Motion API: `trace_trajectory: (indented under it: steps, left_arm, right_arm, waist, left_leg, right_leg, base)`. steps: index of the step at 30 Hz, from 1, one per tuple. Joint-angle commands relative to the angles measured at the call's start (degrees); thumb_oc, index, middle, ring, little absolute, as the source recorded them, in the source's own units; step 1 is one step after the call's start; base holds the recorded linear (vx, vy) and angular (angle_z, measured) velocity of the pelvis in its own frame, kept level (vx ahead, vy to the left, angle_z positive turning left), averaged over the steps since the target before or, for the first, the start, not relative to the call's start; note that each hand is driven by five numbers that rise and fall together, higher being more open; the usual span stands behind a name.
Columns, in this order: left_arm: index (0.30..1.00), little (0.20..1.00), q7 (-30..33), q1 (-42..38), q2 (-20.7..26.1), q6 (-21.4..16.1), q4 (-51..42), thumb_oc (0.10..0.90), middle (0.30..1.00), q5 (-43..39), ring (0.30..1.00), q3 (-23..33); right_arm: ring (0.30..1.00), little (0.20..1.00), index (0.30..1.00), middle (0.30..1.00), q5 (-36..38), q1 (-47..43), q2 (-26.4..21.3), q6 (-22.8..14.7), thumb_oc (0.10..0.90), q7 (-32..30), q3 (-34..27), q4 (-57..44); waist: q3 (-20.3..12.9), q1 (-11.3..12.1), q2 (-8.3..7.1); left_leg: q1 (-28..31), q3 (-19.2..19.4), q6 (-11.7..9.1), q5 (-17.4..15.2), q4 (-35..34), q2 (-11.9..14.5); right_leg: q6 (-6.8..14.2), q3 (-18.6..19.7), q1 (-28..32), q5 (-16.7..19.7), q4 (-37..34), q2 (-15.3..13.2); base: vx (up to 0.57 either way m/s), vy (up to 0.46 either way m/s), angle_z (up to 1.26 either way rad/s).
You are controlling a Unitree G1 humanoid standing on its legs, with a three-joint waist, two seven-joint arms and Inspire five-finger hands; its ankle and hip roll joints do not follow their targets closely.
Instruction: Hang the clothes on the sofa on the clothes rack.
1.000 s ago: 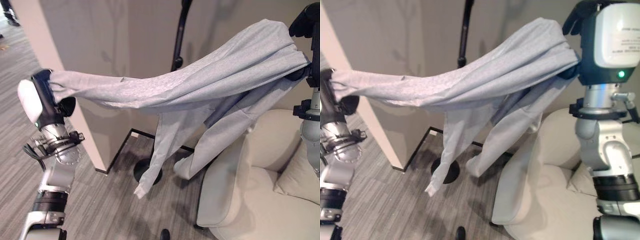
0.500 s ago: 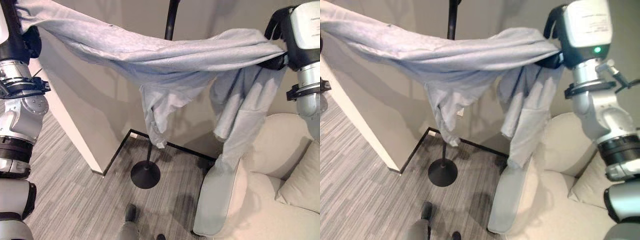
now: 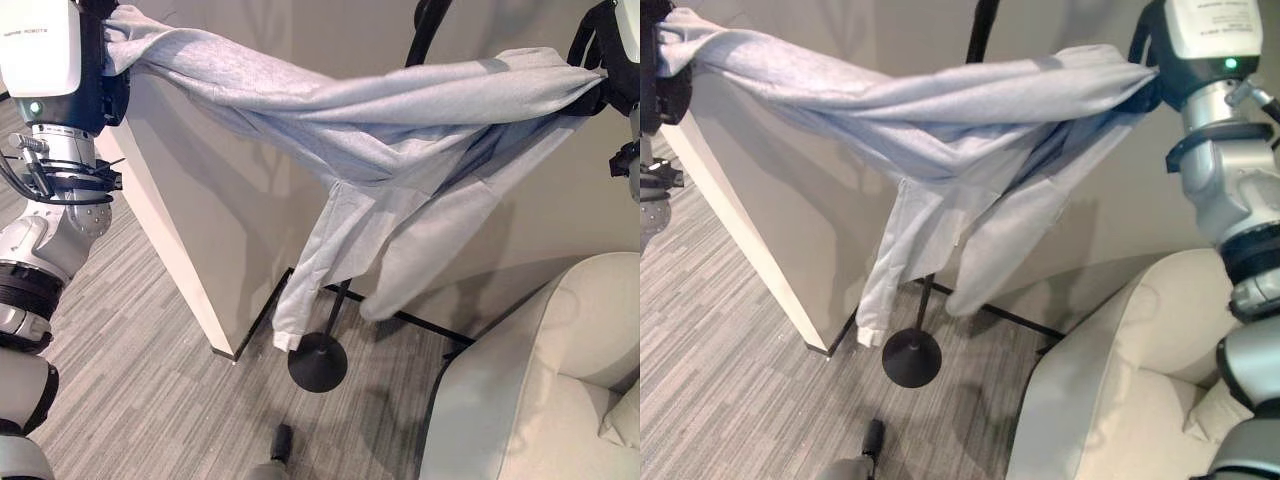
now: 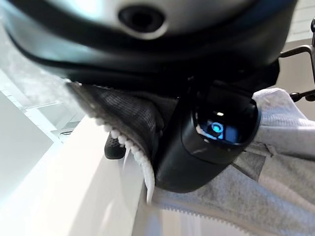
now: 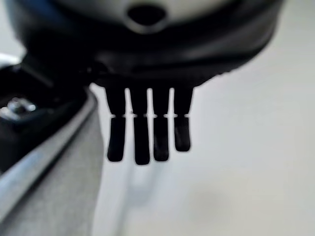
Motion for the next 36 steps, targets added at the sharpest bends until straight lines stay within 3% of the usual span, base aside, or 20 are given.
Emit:
trace_trajectory:
  steps: [1,6,7,9,13,20,27,31,32,33,34,35,36]
  left_arm:
    - [0.3,0.3,-6.56,-9.49,1.66,6.91,18.99,0.4,0.3,-8.75,0.3,4.36]
    - [0.3,0.3,-7.91,-1.56,-2.27,7.01,18.59,0.4,0.3,-6.34,0.3,6.86]
    - [0.3,0.3,-8.53,4.69,-4.95,7.18,17.65,0.4,0.3,-4.16,0.3,8.92]
    - [0.3,0.3,-8.97,7.65,-6.47,7.27,16.86,0.4,0.3,-3.5,0.3,9.89]
    - [0.3,0.3,-11.05,21.29,-18.88,6.76,17.5,0.4,0.3,-2.83,0.3,13.85]
    - [0.3,0.3,-12.57,31.59,-32.46,5.58,19.33,0.4,0.3,-6.08,0.3,15.3]
    - [0.3,0.3,-13.42,37.16,-38.44,4.21,15.04,0.4,0.3,-8.56,0.3,14.12]
    - [0.3,0.3,-13.78,38.71,-40.61,3.65,12.41,0.4,0.3,-11.46,0.3,14.27]
    - [0.3,0.3,-13.95,39.61,-41.68,3.22,9.96,0.4,0.3,-13.67,0.3,14.48]
    - [0.3,0.3,-14.18,40.07,-42.02,3.02,9.0,0.4,0.3,-14.06,0.3,14.04]
    - [0.3,0.3,-14.28,40.43,-42.39,2.87,8.37,0.4,0.3,-14.31,0.3,13.73]
    - [0.3,0.3,-14.57,41.06,-42.75,2.78,7.73,0.4,0.3,-14.87,0.3,13.68]
    - [0.3,0.3,-15.12,41.82,-43.25,2.42,7.54,0.4,0.3,-15.34,0.3,13.61]
  right_arm:
    - [0.3,0.3,0.3,0.3,4.3,-5.84,-1.46,2.46,0.4,-1.61,-2.37,4.23]
    - [0.3,0.3,0.3,0.3,3.97,1.65,0.28,2.16,0.4,-0.77,-6.89,3.15]
    - [0.3,0.3,0.3,0.3,3.52,7.05,0.92,1.67,0.4,-0.31,-9.99,0.81]
    - [0.3,0.3,0.3,0.3,3.02,9.79,1.3,1.74,0.4,-0.2,-11.88,-1.09]
    - [0.3,0.3,0.3,0.3,0.93,19.62,5.19,0.66,0.4,0.94,-17.06,-8.38]
    - [0.3,0.3,0.3,0.3,-0.79,26.07,11.53,-1.02,0.4,1.45,-19.95,-20.34]
    - [0.3,0.3,0.3,0.3,1.6,32.55,16.78,-2.72,0.4,1.86,-22.89,-26.87]
    - [0.3,0.3,0.3,0.3,5.25,36.24,21.28,-4.05,0.4,2.16,-24.77,-31.85]
    - [0.3,0.3,0.3,0.3,9.74,39.25,24.98,-5.94,0.4,2.9,-25.46,-34.34]
    - [0.382,0.382,0.382,0.382,12.15,40.68,26.63,-6.95,0.455,3.35,-25.7,-34.77]
    - [0.535,0.535,0.535,0.535,14.73,42.1,28.58,-8.01,0.557,3.91,-25.75,-35.15]
    - [0.841,0.841,0.841,0.841,16.61,43.47,29.92,-8.79,0.761,5.11,-25.3,-35.34]
    - [0.9,0.9,0.9,0.9,19.62,45.67,31.51,-9.9,0.8,7.41,-24.0,-35.08]
  waist:
    - [-8.92,-3.37,0.29]
    - [-8.55,-3.49,-0.08]
    - [-7.86,-3.53,-0.2]
    - [-7.95,-3.54,-0.37]
    - [-6.81,-3.65,-1.35]
    - [-5.54,-3.73,-2.77]
    - [-5.03,-3.22,-3.5]
    - [-4.7,-2.94,-3.24]
    - [-4.42,-2.69,-2.82]
    - [-4.39,-2.53,-2.68]
    - [-4.26,-2.33,-2.48]
    - [-4.26,-2.16,-2.37]
    - [-4.17,-1.87,-2.14]
  left_leg:
    - [8.19,-0.91,-2.45,-8.11,-1.11,4.39]
    - [7.94,-1.1,-2.25,-8.33,-1.13,4.33]
    - [7.65,-1.14,-2.14,-8.43,-1.13,4.34]
    - [7.46,-1.18,-2.07,-8.51,-1.13,4.36]
    - [6.79,-1.32,-1.87,-8.8,-1.13,4.4]
    - [6.38,-0.98,-1.71,-9.11,-1.13,4.95]
    - [6.48,-0.97,-1.52,-9.24,-1.13,5.22]
    - [6.49,-1.11,-1.46,-9.14,-1.13,5.2]
    - [6.41,-1.38,-1.42,-8.96,-1.13,5.19]
    - [6.36,-1.55,-1.43,-8.89,-1.13,5.16]
    - [6.27,-1.68,-1.42,-8.74,-1.13,5.15]
    - [6.23,-1.85,-1.42,-8.67,-1.13,5.1]
    - [6.15,-2.12,-1.49,-8.5,-1.13,5.1]
  right_leg:
    - [4.72,0.06,-3.88,-0.13,1.93,-0.85]
    - [4.86,-0.06,-4.3,0.0,1.91,-1.05]
    - [4.86,-0.13,-4.69,0.1,1.89,-1.09]
    - [4.84,-0.17,-4.98,0.1,1.92,-1.11]
    - [4.66,0.02,-5.75,0.26,1.66,-1.1]
    - [4.38,0.62,-6.85,0.49,1.64,-0.72]
    - [3.97,0.64,-6.99,0.43,1.7,-0.4]
    - [3.79,0.48,-6.95,0.37,1.63,-0.3]
    - [3.65,0.33,-6.85,0.26,1.58,-0.32]
    - [3.57,0.13,-6.75,0.23,1.51,-0.31]
    - [3.5,-0.08,-6.7,0.2,1.54,-0.3]
    - [3.44,-0.23,-6.63,0.14,1.52,-0.27]
    - [3.36,-0.57,-6.51,0.11,1.51,-0.26]
  base:
    - [0.04,0.027,-0.02]
    - [0.02,0.017,-0.01]
    - [0.0,0.0,0.0]
    - [0.0,0.0,0.0]
    - [0.0,0.002,0.0]
    - [0.0,-0.007,-0.15]
    - [0.0,-0.016,-0.04]
    - [0.0,-0.003,0.01]
    - [-0.01,-0.01,0.06]
    - [0.0,0.0,0.0]
    - [0.0,0.0,0.0]
    - [0.0,-0.019,0.03]
    - [0.0,-0.014,0.05]
